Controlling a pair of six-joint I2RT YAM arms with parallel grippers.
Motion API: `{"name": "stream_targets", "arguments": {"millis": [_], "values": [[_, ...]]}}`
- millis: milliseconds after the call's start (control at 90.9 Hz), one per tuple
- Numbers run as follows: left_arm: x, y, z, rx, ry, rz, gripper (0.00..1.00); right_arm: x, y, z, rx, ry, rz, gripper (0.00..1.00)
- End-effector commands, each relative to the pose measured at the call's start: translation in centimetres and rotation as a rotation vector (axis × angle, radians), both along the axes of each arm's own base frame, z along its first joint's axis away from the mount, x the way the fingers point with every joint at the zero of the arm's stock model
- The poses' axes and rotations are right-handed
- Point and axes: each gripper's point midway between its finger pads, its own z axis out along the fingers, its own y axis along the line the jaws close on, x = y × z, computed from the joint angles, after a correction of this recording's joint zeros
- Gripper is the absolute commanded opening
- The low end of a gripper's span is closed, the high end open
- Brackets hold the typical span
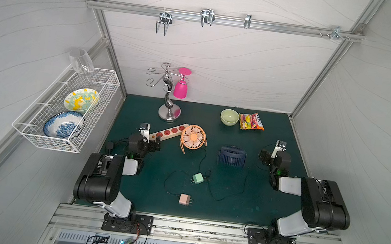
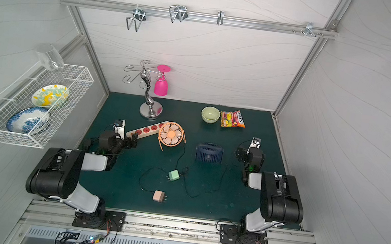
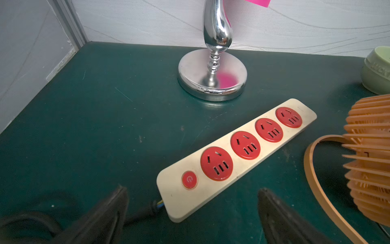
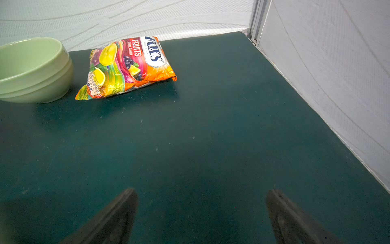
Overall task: Plug the desk fan into the power strip
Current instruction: Adjust the socket at the center of the board.
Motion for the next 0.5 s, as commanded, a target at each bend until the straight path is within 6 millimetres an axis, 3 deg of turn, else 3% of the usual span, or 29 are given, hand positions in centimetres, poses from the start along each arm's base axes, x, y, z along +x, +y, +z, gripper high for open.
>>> {"name": "stream_targets", "arguments": {"millis": [0, 484], "values": [[0.49, -0.14, 0.87, 0.003, -0.037, -0.006, 1.0, 0.13, -0.33, 0.34, 0.001, -0.018, -0.017, 0.99], [0.56, -0.12, 0.92, 0.004, -0.04, -0.006, 1.0, 0.17, -0.5, 0.35, 0.008, -0.021, -0.017, 0.99]]}}
